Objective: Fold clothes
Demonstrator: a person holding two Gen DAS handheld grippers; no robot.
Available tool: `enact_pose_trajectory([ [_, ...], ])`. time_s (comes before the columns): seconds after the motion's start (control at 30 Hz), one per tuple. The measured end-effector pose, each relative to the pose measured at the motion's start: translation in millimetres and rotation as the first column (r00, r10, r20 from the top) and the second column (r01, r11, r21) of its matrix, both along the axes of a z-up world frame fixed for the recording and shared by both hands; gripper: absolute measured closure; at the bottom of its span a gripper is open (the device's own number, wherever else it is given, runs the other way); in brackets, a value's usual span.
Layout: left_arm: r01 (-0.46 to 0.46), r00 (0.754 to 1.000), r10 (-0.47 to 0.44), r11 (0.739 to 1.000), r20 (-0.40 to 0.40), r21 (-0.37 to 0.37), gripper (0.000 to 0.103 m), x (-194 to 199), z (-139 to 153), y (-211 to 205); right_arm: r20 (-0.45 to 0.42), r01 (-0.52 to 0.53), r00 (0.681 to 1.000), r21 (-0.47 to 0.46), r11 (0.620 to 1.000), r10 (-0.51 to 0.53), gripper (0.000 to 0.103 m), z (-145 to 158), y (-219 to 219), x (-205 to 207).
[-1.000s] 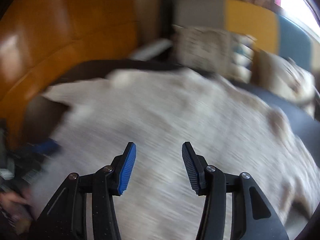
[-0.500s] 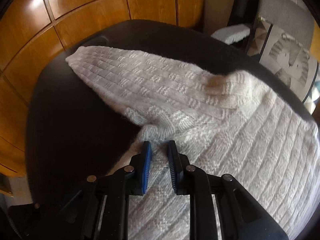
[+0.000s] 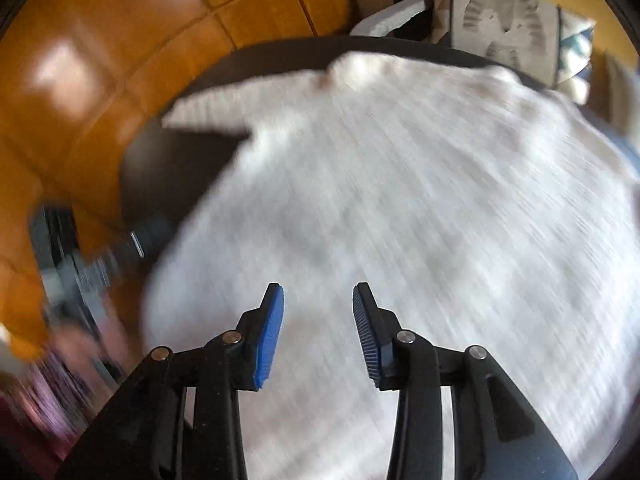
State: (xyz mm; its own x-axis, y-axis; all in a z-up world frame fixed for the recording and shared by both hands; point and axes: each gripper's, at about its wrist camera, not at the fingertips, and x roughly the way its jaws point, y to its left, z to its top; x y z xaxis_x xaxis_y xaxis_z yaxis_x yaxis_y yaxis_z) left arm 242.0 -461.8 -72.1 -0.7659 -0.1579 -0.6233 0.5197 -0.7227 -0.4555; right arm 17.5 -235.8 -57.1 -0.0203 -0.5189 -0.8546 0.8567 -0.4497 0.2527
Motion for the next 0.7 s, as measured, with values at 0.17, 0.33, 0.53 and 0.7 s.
enact_pose_trajectory([
  [0.17, 0.145, 0.986, -0.139, 0.987, 0.09, -0.069, 0.079, 6.6, -0.2, 34.2, -0.105, 0.06, 0.993, 0.013, 0.998, -0.058, 0.064, -8.5, 66.7, 24.2],
  [0.33, 0.108, 0.988, -0.102, 0.993, 0.112, -0.043, 0.078, -5.5, 3.4, 42.6, -0.072, 0.144, 0.987, -0.045, 0.989, -0.147, 0.064, -19.7, 92.4, 17.8],
  [0.53, 0.191, 0.974, -0.189, 0.981, 0.127, -0.009, 0.078, -17.2, 5.7, 55.9, -0.038, 0.195, 0.979, -0.099, 0.976, -0.2, 0.064, -20.3, 101.0, 13.8],
  [0.7, 0.181, 0.982, -0.187, 0.97, 0.023, 0.16, 0.078, 1.3, 0.1, 42.8, -0.026, 0.179, 0.983, -0.116, 0.977, -0.183, 0.064, -16.1, 80.4, 28.3],
])
